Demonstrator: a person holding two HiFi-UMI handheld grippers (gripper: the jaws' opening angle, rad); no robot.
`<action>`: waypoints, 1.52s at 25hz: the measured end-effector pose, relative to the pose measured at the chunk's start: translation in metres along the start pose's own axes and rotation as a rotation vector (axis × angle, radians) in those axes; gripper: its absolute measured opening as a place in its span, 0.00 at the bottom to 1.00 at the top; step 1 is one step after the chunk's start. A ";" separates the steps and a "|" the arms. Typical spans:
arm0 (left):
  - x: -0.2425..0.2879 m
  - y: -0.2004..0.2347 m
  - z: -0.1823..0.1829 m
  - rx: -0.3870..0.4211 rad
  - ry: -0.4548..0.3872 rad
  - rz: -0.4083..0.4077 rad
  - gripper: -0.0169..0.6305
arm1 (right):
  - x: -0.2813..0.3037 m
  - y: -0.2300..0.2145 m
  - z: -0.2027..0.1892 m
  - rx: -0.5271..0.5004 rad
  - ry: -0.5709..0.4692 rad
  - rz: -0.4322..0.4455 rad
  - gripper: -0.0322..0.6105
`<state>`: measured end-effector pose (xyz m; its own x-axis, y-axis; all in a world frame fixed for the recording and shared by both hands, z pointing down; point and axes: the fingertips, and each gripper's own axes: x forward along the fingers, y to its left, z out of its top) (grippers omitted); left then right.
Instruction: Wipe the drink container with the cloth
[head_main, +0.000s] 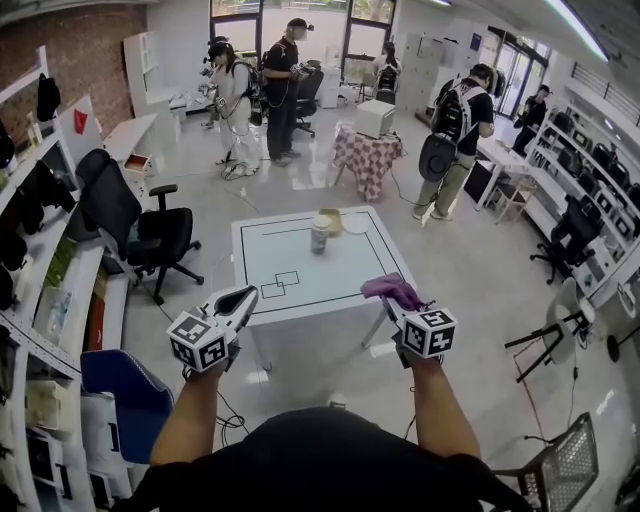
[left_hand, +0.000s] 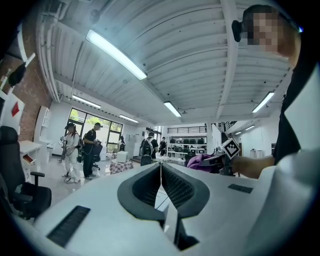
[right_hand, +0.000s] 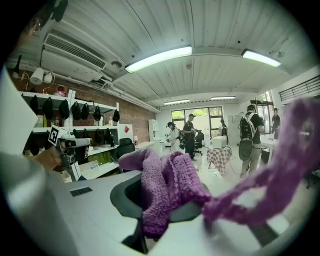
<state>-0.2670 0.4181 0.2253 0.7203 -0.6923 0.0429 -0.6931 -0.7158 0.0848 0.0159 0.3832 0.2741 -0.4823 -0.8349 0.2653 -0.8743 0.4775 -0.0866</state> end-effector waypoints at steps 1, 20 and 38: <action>0.003 0.003 -0.001 -0.002 0.003 0.001 0.06 | 0.004 -0.001 -0.001 0.002 0.005 0.001 0.17; 0.103 0.070 -0.013 0.007 0.061 0.051 0.06 | 0.117 -0.081 -0.007 0.034 0.053 0.054 0.17; 0.236 0.126 -0.016 -0.016 0.101 0.131 0.06 | 0.227 -0.206 0.009 0.032 0.107 0.131 0.17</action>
<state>-0.1841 0.1658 0.2625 0.6232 -0.7667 0.1541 -0.7816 -0.6177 0.0874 0.0864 0.0927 0.3440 -0.5850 -0.7313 0.3508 -0.8065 0.5700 -0.1568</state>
